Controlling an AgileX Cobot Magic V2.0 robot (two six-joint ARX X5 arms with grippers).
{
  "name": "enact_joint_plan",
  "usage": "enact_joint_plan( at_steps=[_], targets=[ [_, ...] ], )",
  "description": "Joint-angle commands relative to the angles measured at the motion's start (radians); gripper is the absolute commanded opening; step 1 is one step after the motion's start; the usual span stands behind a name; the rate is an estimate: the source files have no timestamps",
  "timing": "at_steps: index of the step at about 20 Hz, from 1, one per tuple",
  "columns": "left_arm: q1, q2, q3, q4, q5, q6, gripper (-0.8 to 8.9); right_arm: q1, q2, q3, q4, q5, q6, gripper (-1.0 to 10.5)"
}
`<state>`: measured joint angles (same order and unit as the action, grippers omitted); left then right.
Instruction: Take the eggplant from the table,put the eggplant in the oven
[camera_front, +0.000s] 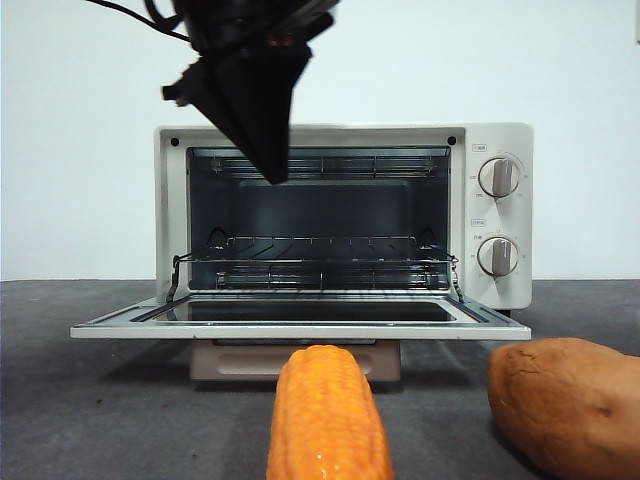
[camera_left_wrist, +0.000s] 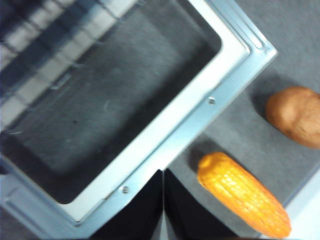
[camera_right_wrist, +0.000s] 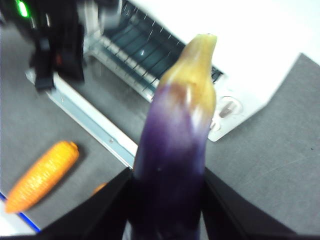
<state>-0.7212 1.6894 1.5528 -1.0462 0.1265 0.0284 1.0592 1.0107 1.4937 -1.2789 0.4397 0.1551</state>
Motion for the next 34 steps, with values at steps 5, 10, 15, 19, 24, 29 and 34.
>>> enact_joint_plan(
  at_steps=[5, 10, 15, 19, 24, 29, 34],
  targets=[
    [0.117, -0.221, -0.204, 0.196, -0.004, -0.049, 0.06, 0.012, 0.198, 0.011, 0.097, 0.001, -0.169, 1.4],
    [0.293, -0.497, -0.519, 0.406, -0.004, -0.113, 0.06, -0.003, 0.398, 0.011, 0.24, 0.003, -0.327, 1.4],
    [0.475, -0.694, -0.773, 0.563, 0.002, -0.183, 0.06, -0.035, 0.57, 0.011, 0.474, 0.01, -0.454, 1.4],
    [0.563, -0.716, -0.871, 0.626, 0.06, -0.206, 0.06, -0.05, 0.694, 0.011, 0.635, 0.09, -0.691, 1.4],
    [0.584, -0.716, -0.89, 0.638, 0.124, -0.206, 0.06, -0.088, 0.843, 0.011, 0.8, 0.217, -0.887, 1.4],
    [0.584, -0.716, -0.89, 0.636, 0.163, -0.206, 0.06, -0.154, 0.95, 0.011, 0.925, 0.259, -0.978, 1.5],
    [0.584, -0.716, -0.89, 0.634, 0.171, -0.206, 0.06, -0.186, 0.977, 0.011, 0.954, 0.273, -0.929, 3.4]
  ],
)
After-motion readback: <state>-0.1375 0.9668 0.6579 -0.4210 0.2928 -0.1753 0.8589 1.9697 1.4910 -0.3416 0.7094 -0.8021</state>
